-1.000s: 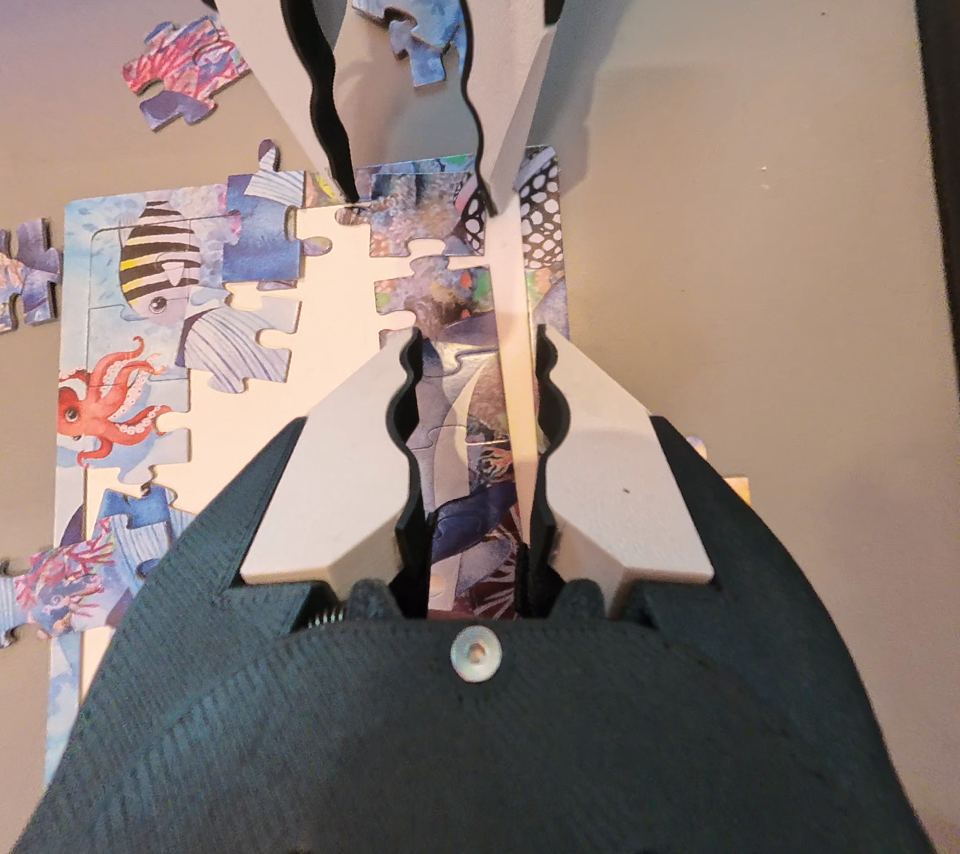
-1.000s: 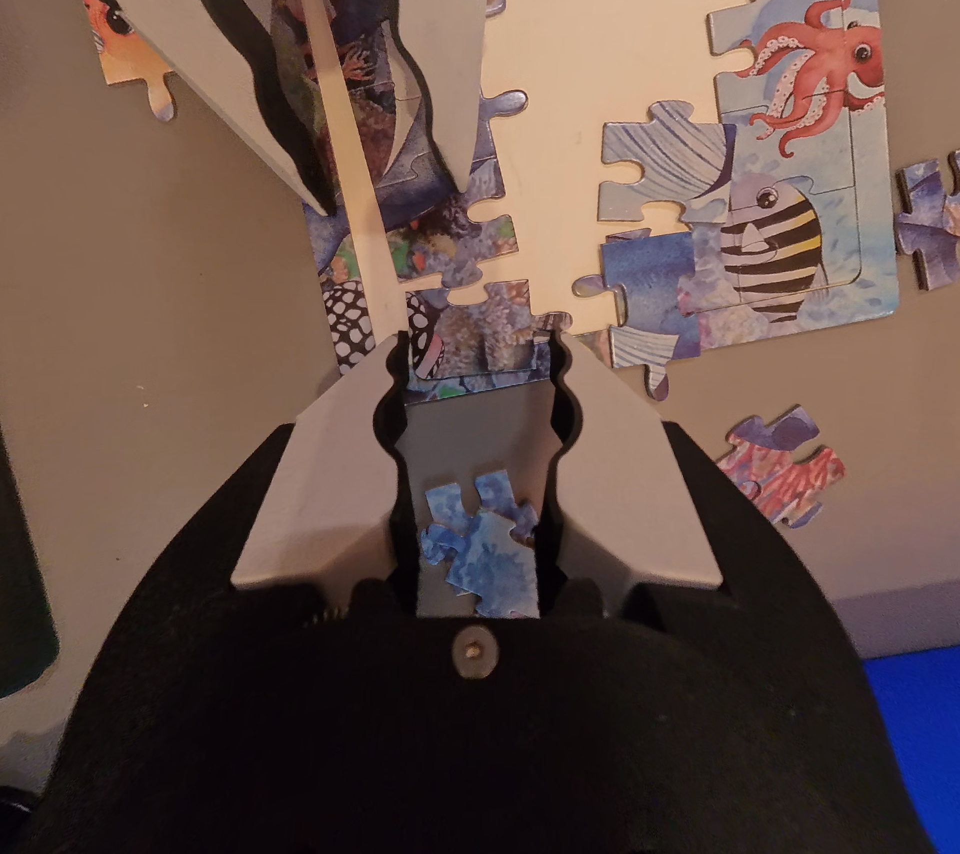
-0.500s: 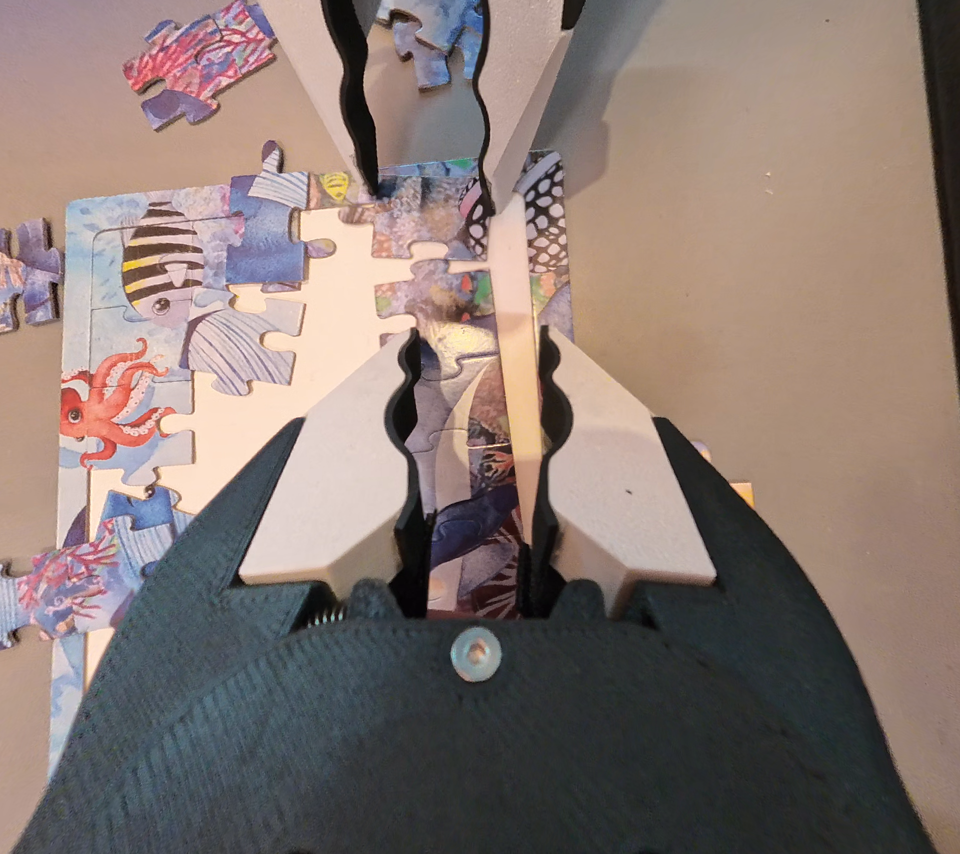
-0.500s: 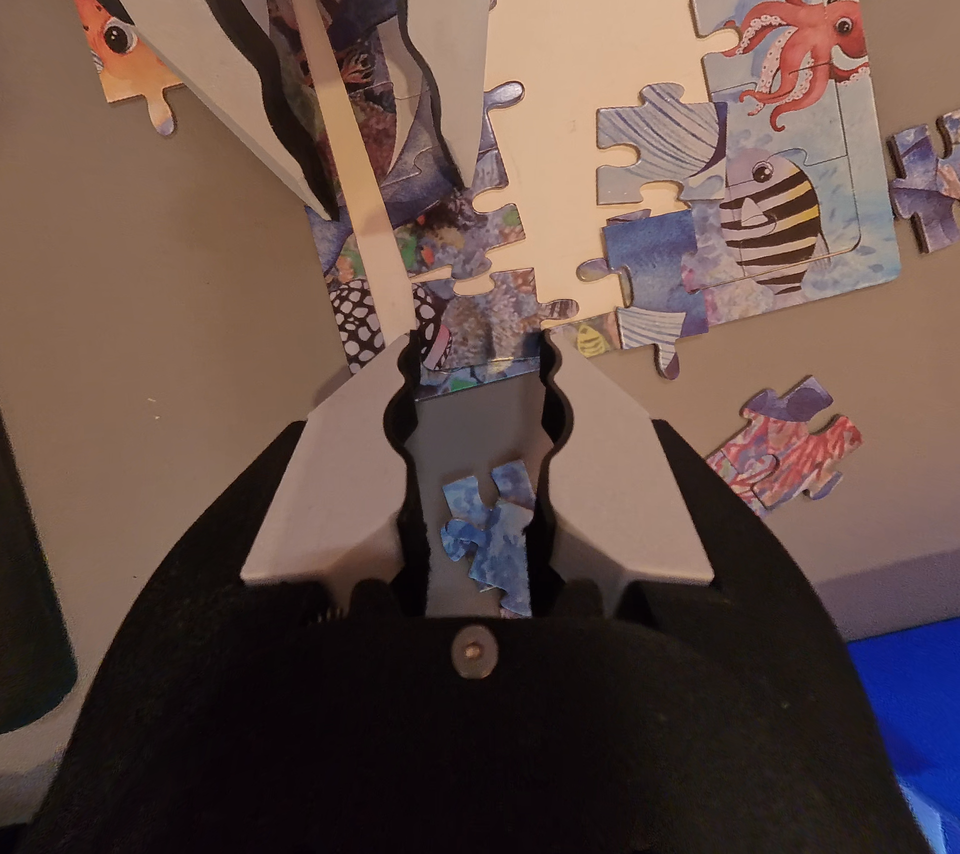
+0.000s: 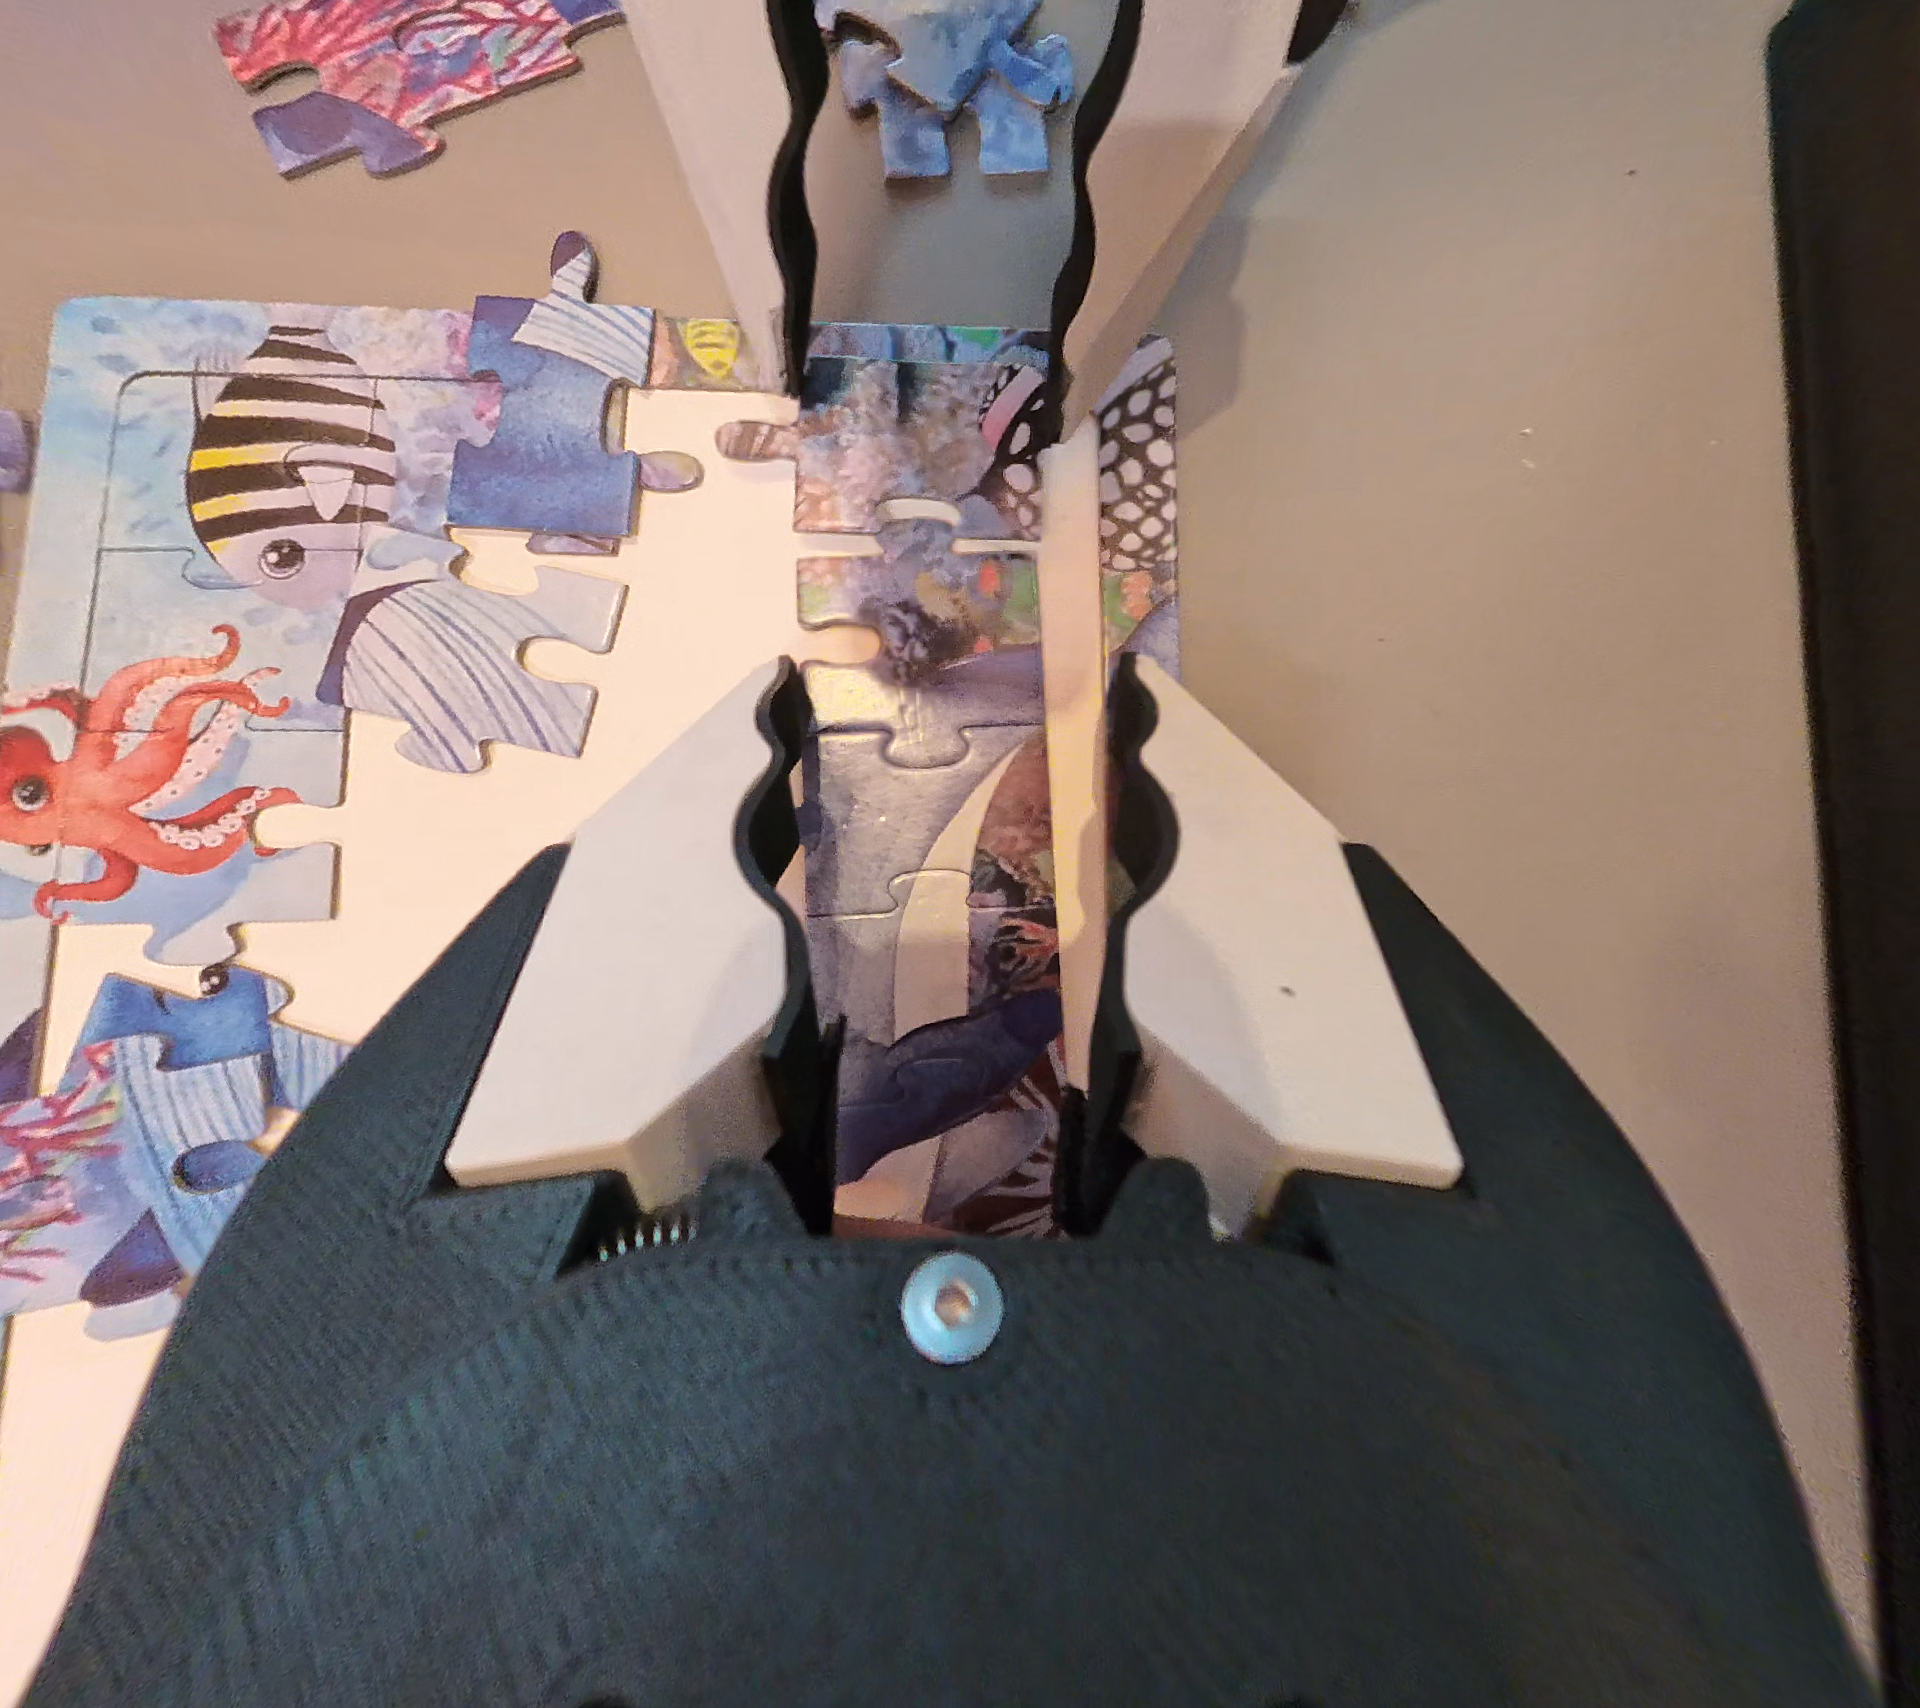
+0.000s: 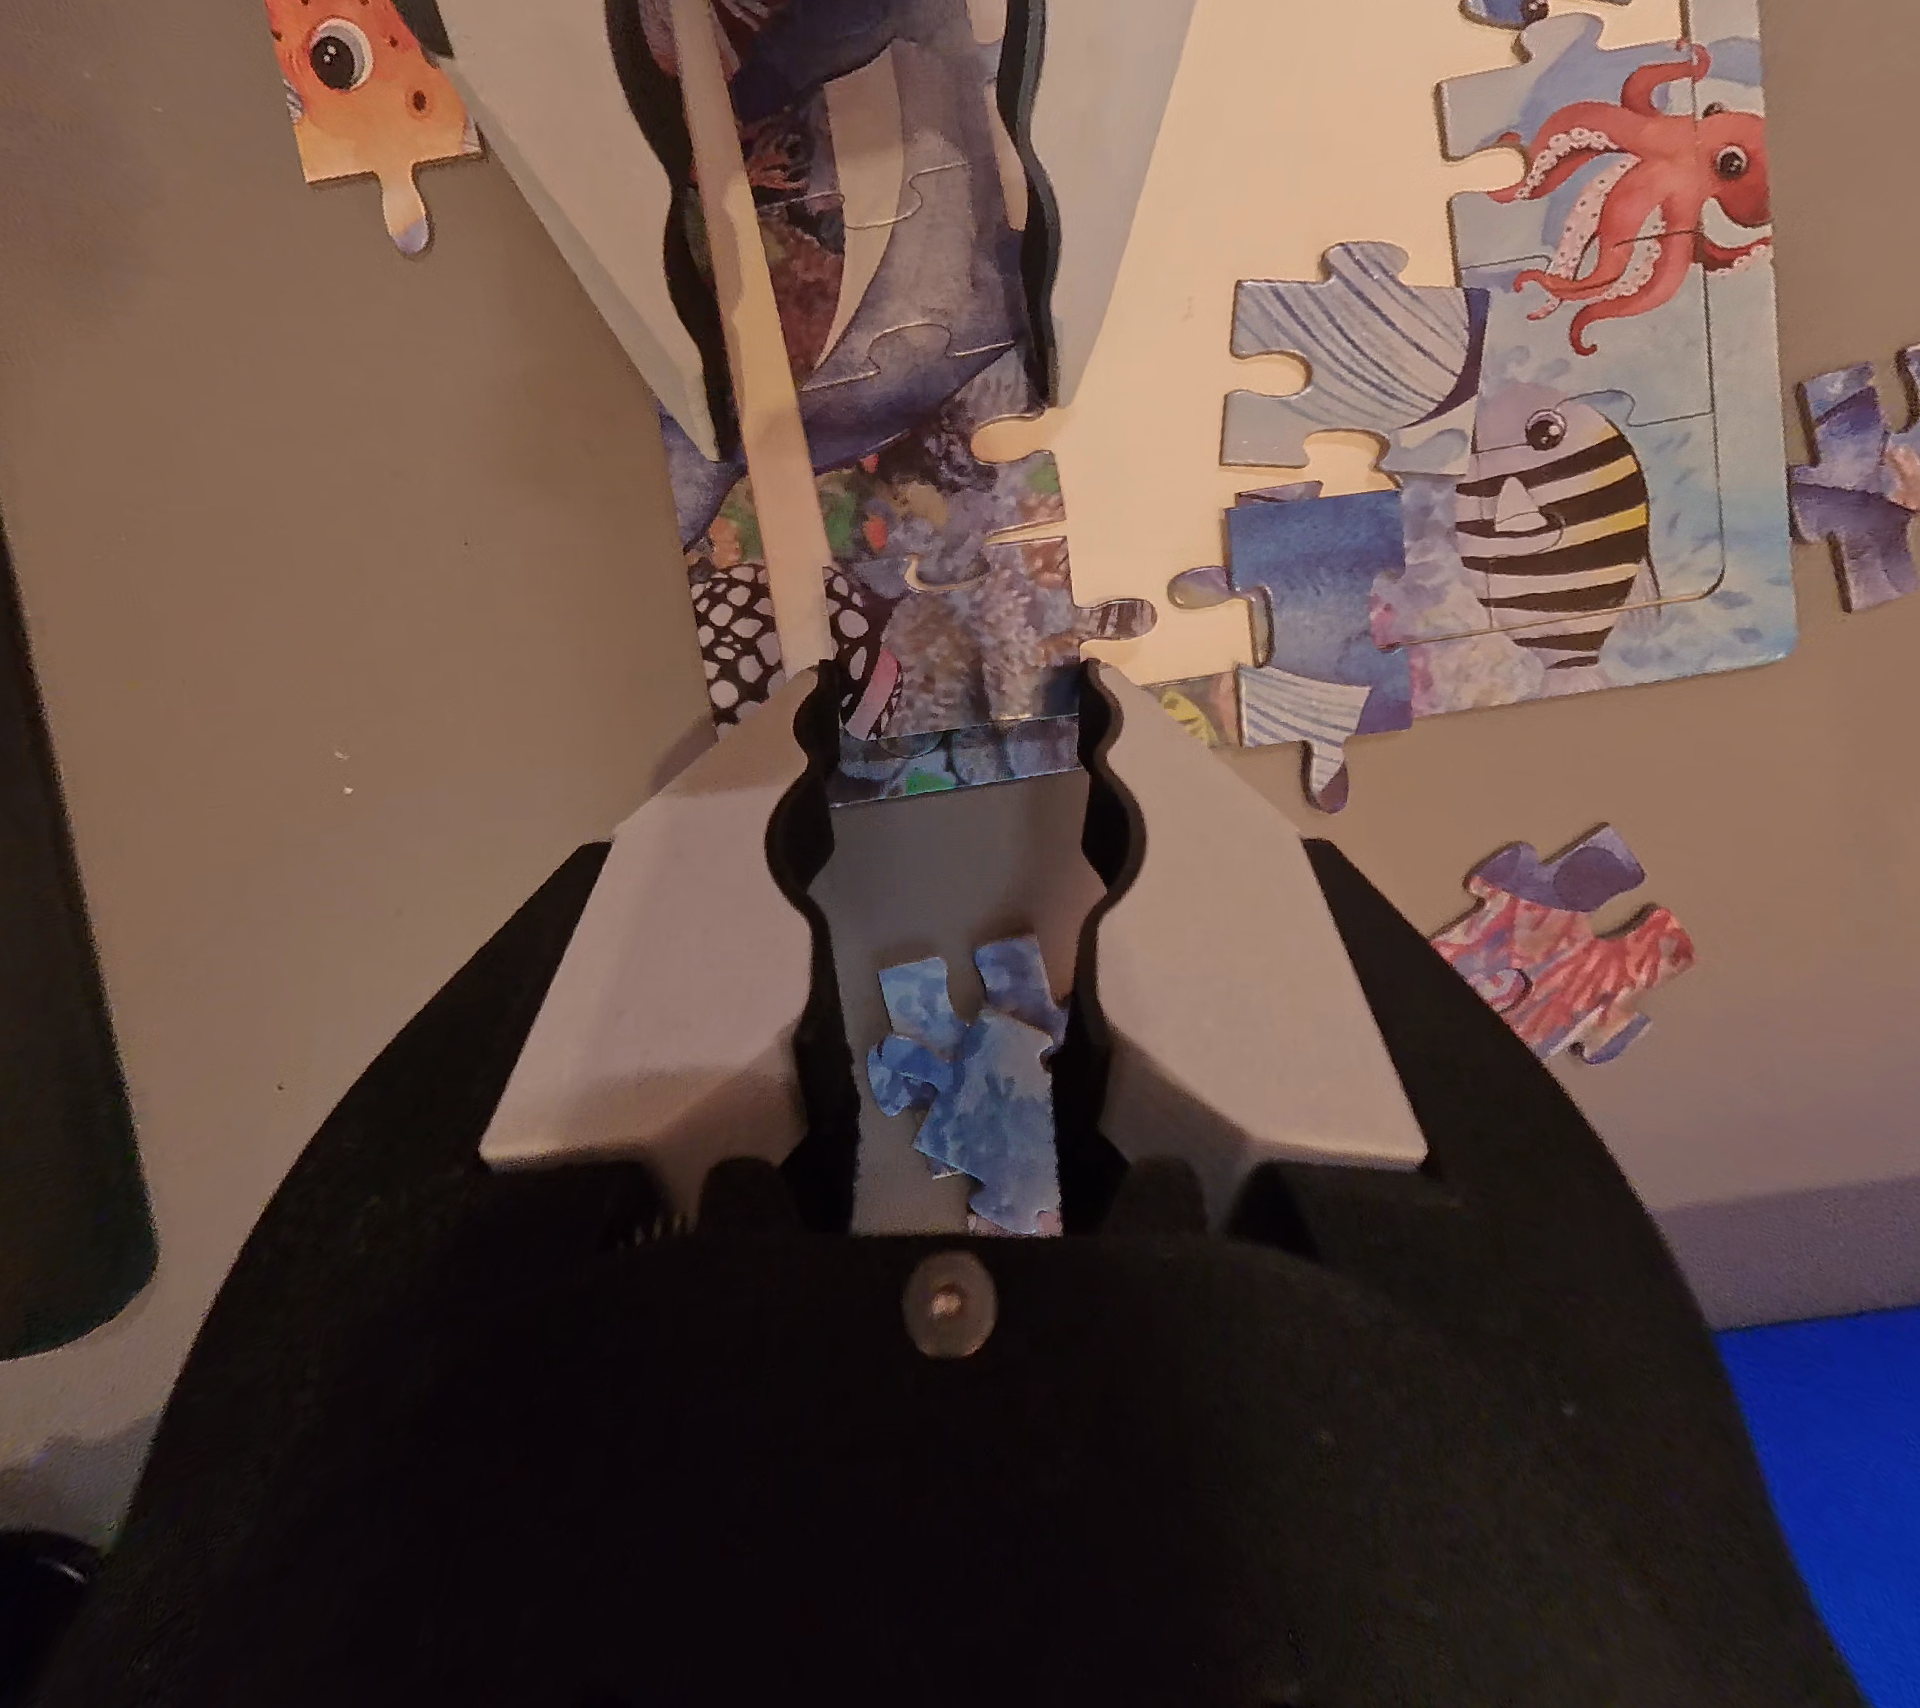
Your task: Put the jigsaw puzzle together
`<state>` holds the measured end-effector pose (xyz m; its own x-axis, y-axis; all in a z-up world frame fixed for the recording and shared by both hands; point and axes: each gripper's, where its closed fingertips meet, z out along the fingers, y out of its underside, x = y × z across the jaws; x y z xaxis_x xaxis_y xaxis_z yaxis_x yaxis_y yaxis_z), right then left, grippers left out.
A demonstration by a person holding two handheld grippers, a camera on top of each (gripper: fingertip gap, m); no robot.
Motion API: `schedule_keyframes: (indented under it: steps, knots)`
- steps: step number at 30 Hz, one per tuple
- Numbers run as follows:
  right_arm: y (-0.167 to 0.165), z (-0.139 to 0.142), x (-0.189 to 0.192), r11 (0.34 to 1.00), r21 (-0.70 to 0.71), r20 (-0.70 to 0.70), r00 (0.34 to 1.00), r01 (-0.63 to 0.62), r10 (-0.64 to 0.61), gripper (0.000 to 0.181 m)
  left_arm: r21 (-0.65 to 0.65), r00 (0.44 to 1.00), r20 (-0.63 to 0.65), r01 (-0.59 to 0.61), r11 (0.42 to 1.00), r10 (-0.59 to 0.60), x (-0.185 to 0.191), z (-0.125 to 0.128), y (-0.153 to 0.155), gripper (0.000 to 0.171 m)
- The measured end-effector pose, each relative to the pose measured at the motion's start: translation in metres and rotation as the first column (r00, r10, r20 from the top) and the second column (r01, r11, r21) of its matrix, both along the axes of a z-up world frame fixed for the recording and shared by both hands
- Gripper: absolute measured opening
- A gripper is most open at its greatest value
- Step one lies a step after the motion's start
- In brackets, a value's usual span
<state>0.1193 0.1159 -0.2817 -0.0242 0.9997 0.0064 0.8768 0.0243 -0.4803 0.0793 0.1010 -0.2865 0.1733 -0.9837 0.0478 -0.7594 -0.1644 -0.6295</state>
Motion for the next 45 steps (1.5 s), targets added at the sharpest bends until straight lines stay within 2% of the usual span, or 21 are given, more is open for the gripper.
schedule_keyframes:
  steps: [3, 10, 25, 31, 33, 35, 37, 40, 41, 43, 45]
  knots:
    - [-0.002, -0.002, 0.000, 1.000, -0.008, 0.004, 1.000, -0.004, 0.004, 0.045, -0.035, 1.000, 0.010, 0.030, 0.999, -0.029, 0.002, 0.001, -0.009, 0.056]
    - [-0.015, -0.002, 0.001, 1.000, -0.016, 0.028, 1.000, -0.013, 0.014, 0.045, -0.026, 0.998, -0.006, 0.063, 0.998, -0.063, 0.001, 0.001, -0.017, 0.059]
    - [-0.025, -0.007, 0.000, 0.999, -0.040, 0.078, 0.997, 0.010, -0.007, 0.045, -0.022, 0.998, -0.015, 0.062, 0.998, -0.063, 0.002, 0.000, -0.020, 0.060]
    - [-0.025, -0.003, 0.003, 0.999, -0.050, 0.067, 0.998, 0.021, -0.018, 0.057, -0.010, 0.998, -0.021, 0.065, 0.998, -0.066, 0.000, 0.002, -0.021, 0.060]
    - [-0.025, 0.006, -0.001, 0.998, -0.050, 0.020, 0.999, 0.027, -0.026, 0.048, 0.003, 0.997, -0.021, 0.074, 0.997, -0.074, -0.001, 0.005, -0.023, 0.059]
    - [-0.021, 0.012, -0.005, 0.998, -0.030, -0.014, 0.999, 0.047, -0.048, 0.029, 0.001, 0.997, -0.020, 0.080, 0.997, -0.079, -0.002, 0.007, -0.026, 0.058]
    - [-0.020, 0.014, -0.010, 0.998, -0.029, -0.036, 0.998, 0.055, -0.056, 0.025, 0.003, 0.996, -0.044, 0.079, 0.997, -0.079, -0.005, 0.004, -0.027, 0.058]
    - [-0.026, -0.004, -0.009, 0.998, -0.050, 0.013, 0.999, 0.042, -0.041, 0.009, -0.004, 0.996, -0.041, 0.073, 0.997, -0.073, -0.004, 0.001, -0.028, 0.059]
    - [-0.027, -0.004, -0.013, 0.998, -0.050, -0.013, 0.999, 0.044, -0.045, 0.003, -0.005, 0.997, -0.040, 0.072, 0.997, -0.072, -0.005, 0.001, -0.028, 0.059]
    - [-0.028, -0.001, -0.012, 0.999, -0.024, -0.006, 0.999, 0.041, -0.041, 0.000, -0.007, 0.997, -0.040, 0.071, 0.997, -0.071, -0.005, 0.001, -0.028, 0.058]
    - [-0.033, 0.009, -0.019, 0.999, -0.036, -0.067, 0.997, 0.041, -0.043, 0.000, -0.008, 0.997, -0.039, 0.071, 0.997, -0.072, -0.005, 0.001, -0.029, 0.058]
